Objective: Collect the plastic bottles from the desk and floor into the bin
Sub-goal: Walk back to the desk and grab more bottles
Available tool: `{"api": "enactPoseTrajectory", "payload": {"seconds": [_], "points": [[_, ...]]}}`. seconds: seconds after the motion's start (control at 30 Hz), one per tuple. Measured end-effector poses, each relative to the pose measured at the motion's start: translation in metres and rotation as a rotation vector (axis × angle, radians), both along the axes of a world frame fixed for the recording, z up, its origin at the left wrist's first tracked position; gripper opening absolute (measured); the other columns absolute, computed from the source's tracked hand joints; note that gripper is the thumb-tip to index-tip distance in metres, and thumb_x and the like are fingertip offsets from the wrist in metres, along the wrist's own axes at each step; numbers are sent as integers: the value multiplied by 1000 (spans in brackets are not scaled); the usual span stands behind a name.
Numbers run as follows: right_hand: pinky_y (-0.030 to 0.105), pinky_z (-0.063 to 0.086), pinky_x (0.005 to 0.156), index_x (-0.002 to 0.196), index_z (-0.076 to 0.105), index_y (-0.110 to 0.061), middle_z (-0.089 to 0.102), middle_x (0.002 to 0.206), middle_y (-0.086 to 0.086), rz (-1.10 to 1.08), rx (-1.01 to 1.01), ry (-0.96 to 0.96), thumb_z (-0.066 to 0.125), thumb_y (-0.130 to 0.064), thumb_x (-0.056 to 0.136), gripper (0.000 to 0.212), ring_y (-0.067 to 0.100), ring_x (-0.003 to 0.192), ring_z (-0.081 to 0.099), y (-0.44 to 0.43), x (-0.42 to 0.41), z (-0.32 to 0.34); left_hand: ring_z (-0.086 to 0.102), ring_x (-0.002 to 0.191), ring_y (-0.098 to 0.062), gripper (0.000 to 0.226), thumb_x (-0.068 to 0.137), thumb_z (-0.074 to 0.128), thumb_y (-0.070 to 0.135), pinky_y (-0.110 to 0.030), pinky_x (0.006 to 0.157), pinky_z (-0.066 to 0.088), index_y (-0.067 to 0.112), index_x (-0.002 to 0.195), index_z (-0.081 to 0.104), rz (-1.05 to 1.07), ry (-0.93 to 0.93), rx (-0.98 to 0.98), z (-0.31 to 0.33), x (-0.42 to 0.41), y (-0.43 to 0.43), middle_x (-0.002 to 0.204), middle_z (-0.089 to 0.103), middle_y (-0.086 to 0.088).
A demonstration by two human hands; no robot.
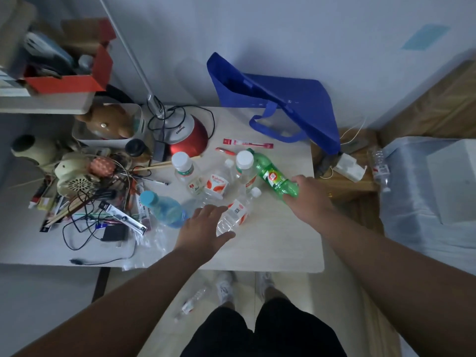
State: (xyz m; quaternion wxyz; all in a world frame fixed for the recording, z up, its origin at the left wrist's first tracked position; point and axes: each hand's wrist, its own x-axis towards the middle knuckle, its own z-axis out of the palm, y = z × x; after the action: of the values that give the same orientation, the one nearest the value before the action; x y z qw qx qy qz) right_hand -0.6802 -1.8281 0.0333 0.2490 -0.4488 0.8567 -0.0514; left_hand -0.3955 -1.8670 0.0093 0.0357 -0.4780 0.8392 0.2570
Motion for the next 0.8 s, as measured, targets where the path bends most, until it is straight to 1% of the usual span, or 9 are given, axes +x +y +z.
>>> {"api": "enactPoseTrajectory", "payload": {"seconds": [0.1,0.17,0.27,0.33,0.47,0.57,0.63,0.73,0.8], "points": [[40,47,86,142,49,-18,59,129,10,85,67,91,70,-53,85,70,31,118,56,-23,-6,-16,56,124,-25,84,80,67,68,-42,90,56,32,151,39,-14,-179,-97,-9,-19,-1,137,59,4],[41,45,85,147,41,-19,57,130,11,105,98,53,71,-54,84,78,32,119,53,-32,-9,-30,58,120,-25,90,78,67,70,-42,84,56,30,152,35,-17,-270,-125,-14,-26,0,132,61,3],[46,49,93,151,34,-17,56,130,15,111,140,-31,74,-50,84,84,35,120,52,-37,-15,-50,60,115,-25,87,79,70,68,-41,81,55,29,149,35,4,-347,-94,-22,-33,1,123,64,2],[47,51,94,152,33,-15,57,130,15,101,155,-59,74,-48,84,85,35,119,53,-36,-18,-60,61,111,-25,81,79,71,64,-41,80,56,27,143,37,17,-372,-83,-25,-39,3,119,65,1],[45,52,93,148,39,-11,55,129,15,73,143,-144,75,-48,80,85,35,119,54,-34,-24,-72,59,110,-27,75,81,72,60,-42,79,55,26,139,37,69,-365,-22,-28,-49,4,111,69,-2],[40,53,87,141,47,-10,59,121,14,31,114,-207,75,-48,77,79,34,110,59,-30,-30,-75,59,108,-27,72,81,69,59,-40,76,54,28,138,37,114,-348,9,-26,-52,4,107,70,-2],[39,55,80,133,52,-12,62,113,11,-8,84,-265,75,-51,73,75,31,101,63,-23,-37,-73,60,109,-25,73,80,67,62,-38,76,53,32,139,36,149,-322,20,-22,-52,9,109,70,2],[33,50,61,118,58,-20,65,96,2,-46,35,-329,74,-59,66,67,22,82,65,-5,-52,-65,59,113,-19,79,76,65,68,-37,79,52,39,141,33,244,-242,79,-12,-45,23,118,69,12],[36,56,63,109,58,-25,67,89,-3,-49,34,-390,76,-58,65,58,17,76,67,9,-61,-57,61,109,-13,83,71,64,75,-34,77,52,45,141,33,331,-153,159,-5,-35,39,120,67,20]]}}
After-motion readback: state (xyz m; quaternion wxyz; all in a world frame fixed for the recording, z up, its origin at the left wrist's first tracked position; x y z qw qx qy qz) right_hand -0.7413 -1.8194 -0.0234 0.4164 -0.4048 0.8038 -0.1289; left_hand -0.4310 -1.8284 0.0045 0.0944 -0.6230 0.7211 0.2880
